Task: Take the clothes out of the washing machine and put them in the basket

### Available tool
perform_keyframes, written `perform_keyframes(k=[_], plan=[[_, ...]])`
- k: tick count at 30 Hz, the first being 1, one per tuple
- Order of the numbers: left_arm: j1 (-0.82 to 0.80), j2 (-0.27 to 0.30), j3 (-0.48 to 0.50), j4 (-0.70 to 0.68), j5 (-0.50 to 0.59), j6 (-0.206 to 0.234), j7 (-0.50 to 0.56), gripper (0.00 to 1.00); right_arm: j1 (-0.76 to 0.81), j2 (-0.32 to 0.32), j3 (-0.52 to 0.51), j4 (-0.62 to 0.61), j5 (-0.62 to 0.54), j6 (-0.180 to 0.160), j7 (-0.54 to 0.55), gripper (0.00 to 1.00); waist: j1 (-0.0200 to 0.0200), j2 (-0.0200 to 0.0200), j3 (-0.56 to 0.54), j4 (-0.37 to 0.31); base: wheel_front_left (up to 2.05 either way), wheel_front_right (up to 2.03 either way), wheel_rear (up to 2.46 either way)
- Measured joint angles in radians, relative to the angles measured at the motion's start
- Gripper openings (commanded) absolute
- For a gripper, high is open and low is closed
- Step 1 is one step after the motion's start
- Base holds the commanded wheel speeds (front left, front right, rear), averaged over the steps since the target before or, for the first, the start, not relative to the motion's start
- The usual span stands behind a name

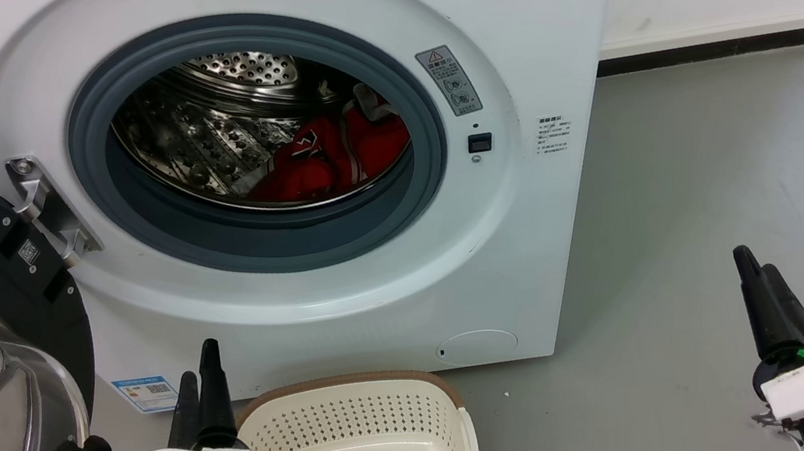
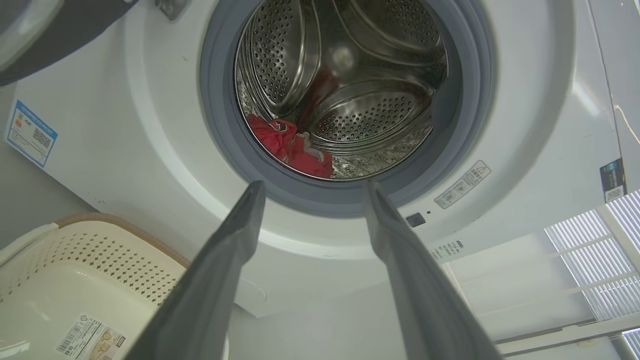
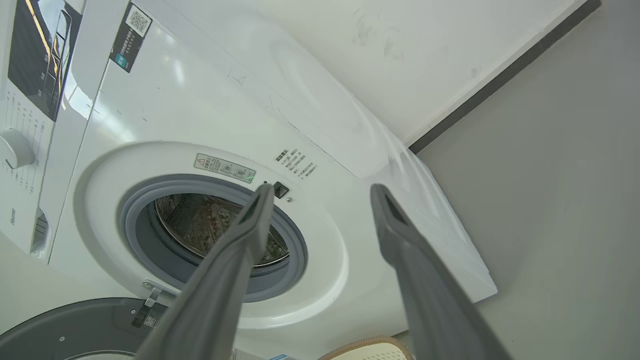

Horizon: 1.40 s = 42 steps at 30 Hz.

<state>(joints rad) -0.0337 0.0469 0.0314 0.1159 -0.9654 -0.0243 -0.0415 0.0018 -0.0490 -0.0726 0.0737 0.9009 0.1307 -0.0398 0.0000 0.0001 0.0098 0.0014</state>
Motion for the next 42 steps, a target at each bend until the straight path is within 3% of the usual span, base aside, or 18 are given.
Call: perform_keyframes(k=[27, 42], plan=[[0.049, 0.001, -0.050, -0.070, 0.391, 0.056, -0.090, 1.00, 0.052, 0.000, 0.027, -0.091, -0.416, 0.000, -0.093, 1.00, 0.0000, 0.0000, -0.002, -0.007, 0.00, 0.00, 0.00], [0.073, 0.001, -0.063, -0.091, 0.551, 0.070, -0.130, 1.00, 0.084, 0.000, 0.026, -0.133, -0.580, 0.000, -0.129, 1.00, 0.0000, 0.0000, -0.007, -0.009, 0.00, 0.00, 0.00]])
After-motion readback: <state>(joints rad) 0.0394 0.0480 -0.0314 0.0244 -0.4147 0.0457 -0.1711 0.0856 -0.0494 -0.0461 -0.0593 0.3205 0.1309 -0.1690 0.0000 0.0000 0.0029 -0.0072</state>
